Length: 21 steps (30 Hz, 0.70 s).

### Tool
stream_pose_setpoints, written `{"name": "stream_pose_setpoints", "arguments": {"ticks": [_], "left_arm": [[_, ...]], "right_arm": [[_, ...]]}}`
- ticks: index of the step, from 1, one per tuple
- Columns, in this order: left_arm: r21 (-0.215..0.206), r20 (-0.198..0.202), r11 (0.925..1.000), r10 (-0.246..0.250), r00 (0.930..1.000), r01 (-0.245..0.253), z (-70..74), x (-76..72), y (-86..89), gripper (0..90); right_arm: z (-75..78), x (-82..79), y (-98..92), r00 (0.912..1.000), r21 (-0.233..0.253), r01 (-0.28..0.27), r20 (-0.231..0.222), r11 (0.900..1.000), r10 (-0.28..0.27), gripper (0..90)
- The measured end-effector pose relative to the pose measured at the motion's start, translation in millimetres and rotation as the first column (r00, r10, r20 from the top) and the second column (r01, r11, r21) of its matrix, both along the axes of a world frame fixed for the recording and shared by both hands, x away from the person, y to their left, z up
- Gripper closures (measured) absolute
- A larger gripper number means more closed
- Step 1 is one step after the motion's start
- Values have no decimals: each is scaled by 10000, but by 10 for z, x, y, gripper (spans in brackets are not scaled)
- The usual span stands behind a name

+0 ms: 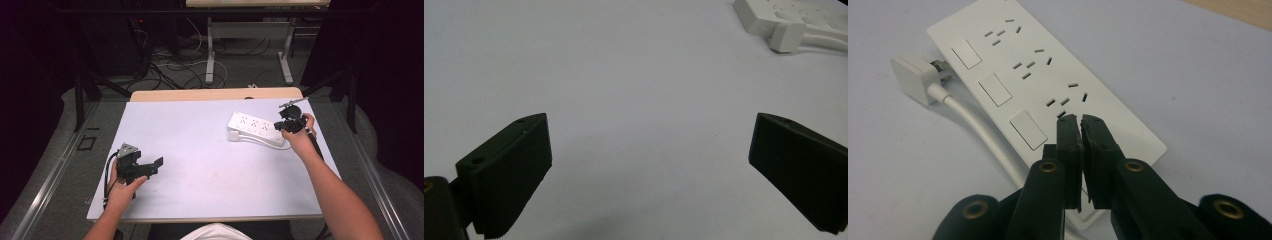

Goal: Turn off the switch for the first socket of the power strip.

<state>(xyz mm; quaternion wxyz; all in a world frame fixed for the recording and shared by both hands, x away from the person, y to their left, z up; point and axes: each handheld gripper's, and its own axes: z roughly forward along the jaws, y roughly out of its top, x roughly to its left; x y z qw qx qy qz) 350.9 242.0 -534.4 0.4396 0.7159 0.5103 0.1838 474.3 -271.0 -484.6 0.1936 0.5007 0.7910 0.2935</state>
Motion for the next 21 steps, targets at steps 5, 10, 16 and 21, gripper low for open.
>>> {"name": "stream_pose_setpoints", "arguments": {"ticks": [5,10,16,21], "left_arm": [[-4,-1,10000,-7,10000,7,0,1,0,37],[32,-95,10000,-37,9999,37,5,1,4,37],[38,-113,10000,-76,9999,76,1,3,-1,37],[26,-121,10000,-73,9999,74,-1,5,-3,37]], "right_arm": [[-28,25,19,9998,-27,-37,-192,10000,36,898],[-61,54,41,9996,-7,-108,-252,9999,108,900],[-98,88,83,9994,40,-19,-349,10000,21,900],[-125,117,138,9991,101,-130,-400,9999,134,900]]}}
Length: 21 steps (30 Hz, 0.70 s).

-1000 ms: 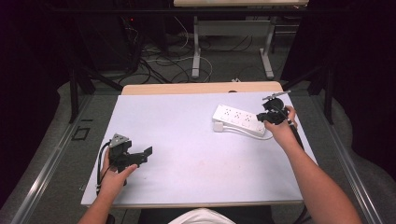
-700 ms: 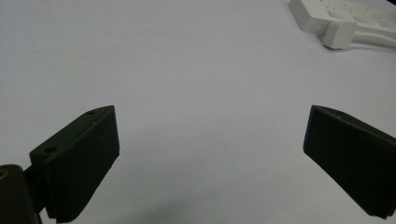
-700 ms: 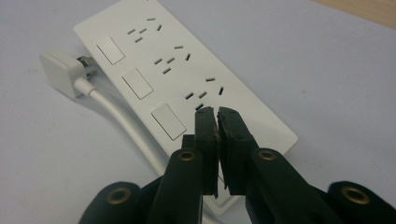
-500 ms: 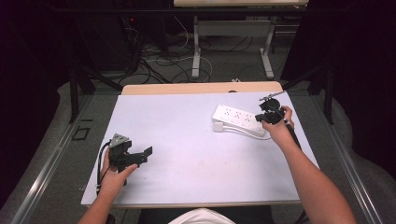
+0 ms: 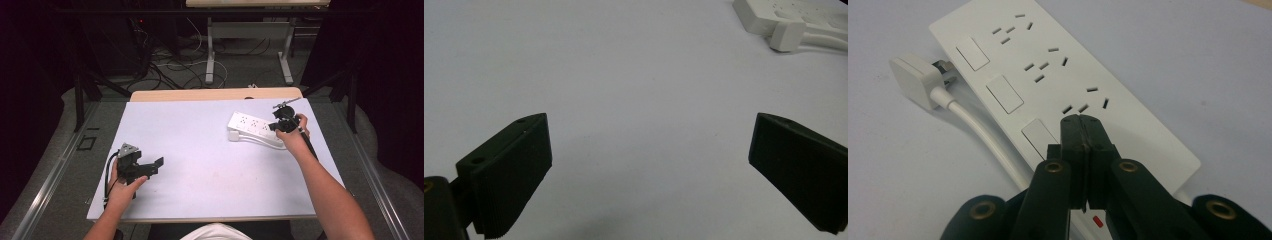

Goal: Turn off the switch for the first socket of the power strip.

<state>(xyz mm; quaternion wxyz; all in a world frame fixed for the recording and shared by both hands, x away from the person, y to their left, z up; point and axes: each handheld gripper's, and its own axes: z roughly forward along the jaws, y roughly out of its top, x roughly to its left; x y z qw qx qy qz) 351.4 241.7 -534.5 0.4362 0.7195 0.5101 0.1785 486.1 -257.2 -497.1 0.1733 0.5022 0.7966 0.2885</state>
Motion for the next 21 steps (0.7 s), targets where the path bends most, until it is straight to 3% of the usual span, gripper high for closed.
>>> {"name": "stream_pose_setpoints", "arguments": {"ticks": [11,21], "left_arm": [[-5,9,10000,-25,10000,25,-1,3,3,37],[1,14,10000,-29,10000,29,-2,5,5,37]], "right_arm": [[-33,48,175,9996,87,-268,13,9996,268,900],[-93,80,242,9998,47,-184,-10,9998,184,900]]}}
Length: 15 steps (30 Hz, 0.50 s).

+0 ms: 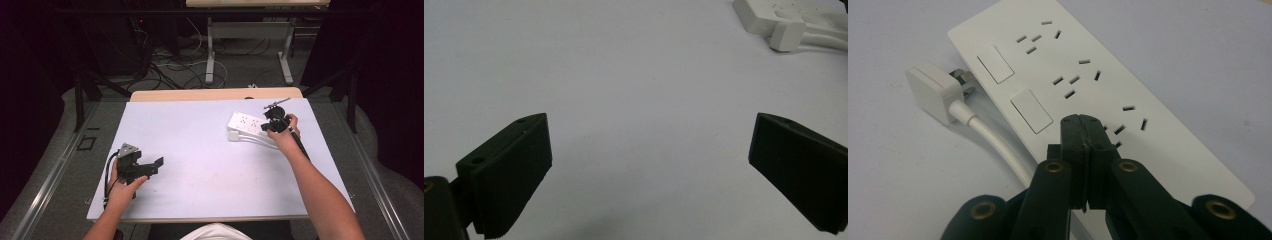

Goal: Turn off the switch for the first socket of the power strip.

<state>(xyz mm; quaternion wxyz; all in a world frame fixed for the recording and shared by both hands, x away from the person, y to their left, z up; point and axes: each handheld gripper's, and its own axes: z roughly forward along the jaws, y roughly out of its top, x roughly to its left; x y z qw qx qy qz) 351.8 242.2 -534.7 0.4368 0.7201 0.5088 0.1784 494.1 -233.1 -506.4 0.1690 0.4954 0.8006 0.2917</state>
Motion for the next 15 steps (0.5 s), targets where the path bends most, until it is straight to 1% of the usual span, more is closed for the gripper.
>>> {"name": "stream_pose_setpoints", "arguments": {"ticks": [3,5,6,7,9,11,12,13,15], "left_arm": [[-22,10,10000,4,10000,-4,-2,0,-4,37],[2,-16,10000,7,10000,-7,0,-3,-4,37],[-1,-11,10000,6,10000,-6,0,-2,-4,37],[2,-10,10000,1,10000,-1,0,-2,-4,37],[0,-11,10000,-5,10000,5,-1,0,-2,37],[-12,1,10000,2,10000,-2,-2,1,-3,37],[-1,-11,10000,-8,10000,8,-1,0,-3,37],[-8,-5,10000,5,10000,-5,-2,-1,-4,37],[3,-24,10000,-3,10000,3,-1,-1,-4,37]], "right_arm": [[-13,14,-2,10000,-33,-45,0,10000,45,900],[-23,19,3,10000,-13,52,-9,10000,-52,900],[-37,23,7,10000,74,70,7,9999,-70,900],[-36,24,9,9999,5,51,-137,10000,-51,900],[-52,31,13,9999,-54,-24,-102,10000,23,900],[-58,25,39,9996,92,79,-262,9999,-77,900],[-66,29,36,9998,8,-12,-214,10000,12,900],[-69,27,48,9996,104,-16,-269,9999,19,900],[-80,33,58,9997,10,-20,-250,10000,20,900]]}}
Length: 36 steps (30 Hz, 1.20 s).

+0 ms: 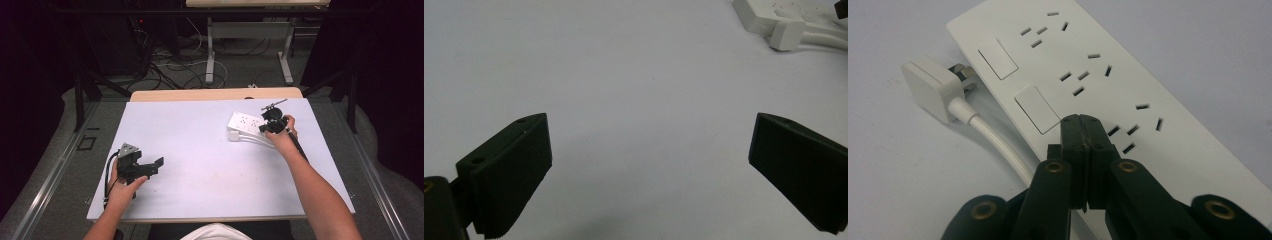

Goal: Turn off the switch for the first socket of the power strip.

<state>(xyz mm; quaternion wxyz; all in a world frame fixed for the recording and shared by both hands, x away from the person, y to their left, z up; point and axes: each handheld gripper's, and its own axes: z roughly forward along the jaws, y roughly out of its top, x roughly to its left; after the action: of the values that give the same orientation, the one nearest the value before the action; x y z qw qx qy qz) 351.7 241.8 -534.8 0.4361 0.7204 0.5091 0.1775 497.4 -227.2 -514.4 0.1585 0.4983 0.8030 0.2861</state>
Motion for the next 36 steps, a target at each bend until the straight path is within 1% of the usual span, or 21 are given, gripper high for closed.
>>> {"name": "stream_pose_setpoints", "arguments": {"ticks": [4,5,9,11,13,17,21,22,23,26,27,29,32,33,34,35,36], "left_arm": [[-1,16,10000,-5,10000,5,-1,1,2,37],[4,8,10000,-14,10000,14,0,1,4,37],[1,16,10000,-10,10000,10,0,1,3,37],[-1,19,10000,-11,10000,11,0,1,2,37],[1,19,10000,-9,10000,9,0,1,2,37],[5,10,10000,-2,10000,2,1,0,1,37],[5,6,10000,-6,10000,6,1,0,0,38],[2,2,10000,-4,10000,4,1,0,-1,38],[5,-3,10000,-7,10000,7,1,0,-1,38],[-23,26,10000,9,10000,-9,-3,2,-4,38],[-4,5,10000,-3,10000,3,0,1,-2,38],[-9,15,10000,-3,10000,3,0,1,-4,38],[-16,26,10000,-4,10000,4,-2,2,-6,38],[-18,25,10000,-7,10000,7,-2,2,-6,39],[-14,28,10000,-4,10000,4,-2,2,-7,39],[-17,30,10000,0,10000,1,-2,2,-6,39],[-6,12,10000,-8,10000,8,0,1,-4,39]], "right_arm": [[-20,7,18,10000,66,-51,-47,10000,52,900],[-26,12,13,10000,-28,-94,-25,10000,94,900],[-39,12,30,9999,13,18,-167,10000,-17,900],[-45,13,37,9999,82,60,-130,9999,-59,900],[-45,13,32,9999,53,-35,-122,10000,36,900],[-47,9,34,9999,66,-32,-130,10000,33,900],[-50,9,36,10000,-37,21,-75,10000,-22,900],[-50,8,36,10000,-28,31,-77,10000,-31,900],[-50,7,38,9999,83,38,-127,10000,-37,900],[-51,9,33,9998,122,141,-133,9998,-140,900],[-54,16,25,9999,45,95,-90,9999,-94,900],[-54,13,28,9997,227,145,-182,9996,-141,900],[-62,17,28,9997,286,131,-199,9995,-125,900],[-69,19,33,9998,293,105,-171,9995,-100,900],[-76,15,41,9997,170,113,-236,9998,-109,900],[-79,13,50,9997,261,99,-237,9996,-92,900],[-82,12,70,9997,189,125,-194,9997,-122,900]]}}
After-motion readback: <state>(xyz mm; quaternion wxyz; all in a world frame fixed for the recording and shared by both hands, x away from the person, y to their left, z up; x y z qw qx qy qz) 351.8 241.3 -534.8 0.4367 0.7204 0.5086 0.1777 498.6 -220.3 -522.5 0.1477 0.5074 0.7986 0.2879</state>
